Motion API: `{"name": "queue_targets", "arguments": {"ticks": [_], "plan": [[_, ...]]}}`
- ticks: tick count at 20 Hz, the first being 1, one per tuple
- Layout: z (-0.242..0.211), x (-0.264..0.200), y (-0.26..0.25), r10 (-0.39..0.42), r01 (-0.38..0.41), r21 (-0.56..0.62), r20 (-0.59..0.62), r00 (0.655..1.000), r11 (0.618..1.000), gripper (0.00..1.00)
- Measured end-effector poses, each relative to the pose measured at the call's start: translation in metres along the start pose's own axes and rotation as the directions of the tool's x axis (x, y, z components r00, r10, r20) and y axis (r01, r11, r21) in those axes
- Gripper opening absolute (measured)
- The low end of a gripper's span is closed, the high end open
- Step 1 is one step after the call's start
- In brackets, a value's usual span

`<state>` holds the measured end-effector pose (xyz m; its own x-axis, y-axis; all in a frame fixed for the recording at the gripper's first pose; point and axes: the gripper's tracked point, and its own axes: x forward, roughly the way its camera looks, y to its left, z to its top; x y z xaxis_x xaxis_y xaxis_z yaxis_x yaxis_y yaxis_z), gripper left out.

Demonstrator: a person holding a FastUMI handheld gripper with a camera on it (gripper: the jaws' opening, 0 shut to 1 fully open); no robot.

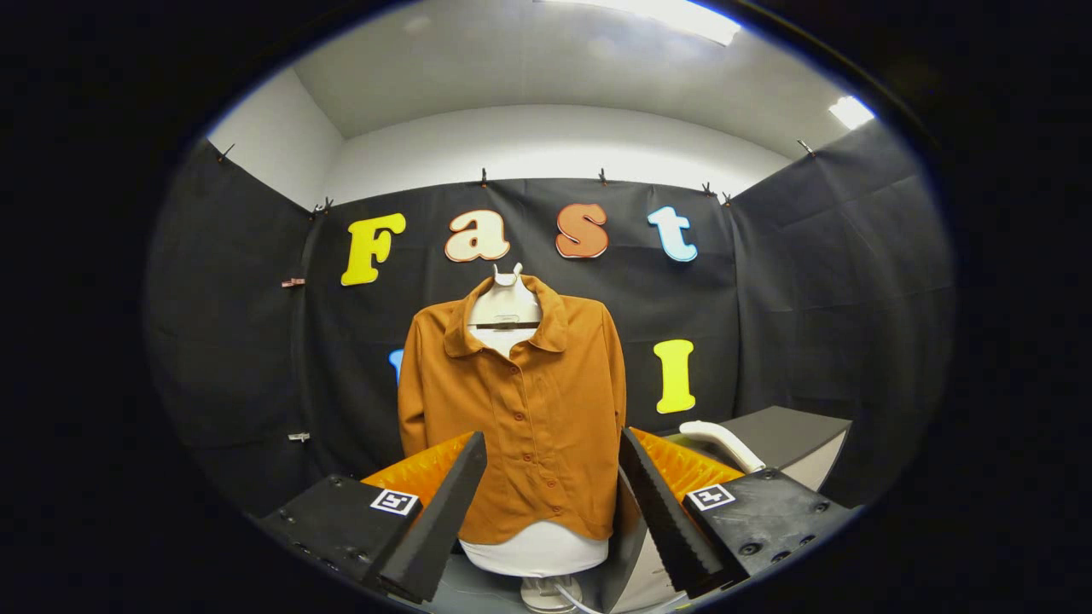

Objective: Iron the clothes twice with a garment steamer, once on the left side and once on the right side.

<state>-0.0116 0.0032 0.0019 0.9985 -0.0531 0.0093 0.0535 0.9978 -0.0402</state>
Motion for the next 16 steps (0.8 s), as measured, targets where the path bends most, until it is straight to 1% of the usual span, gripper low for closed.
{"name": "queue_targets", "arguments": {"ticks": [3, 5, 10, 16], "plan": [[-0.003, 0.010, -0.003, -0.024, 0.024, -0.037, -0.014, 1.000, 0.999, 0.98], [-0.006, 0.018, -0.018, -0.076, 0.075, -0.062, -0.025, 0.997, 0.995, 0.98], [-0.009, 0.031, -0.039, -0.133, 0.132, -0.045, -0.035, 0.990, 0.990, 0.99], [-0.017, 0.056, -0.087, -0.184, 0.183, -0.028, -0.060, 0.981, 0.983, 0.99]]}}
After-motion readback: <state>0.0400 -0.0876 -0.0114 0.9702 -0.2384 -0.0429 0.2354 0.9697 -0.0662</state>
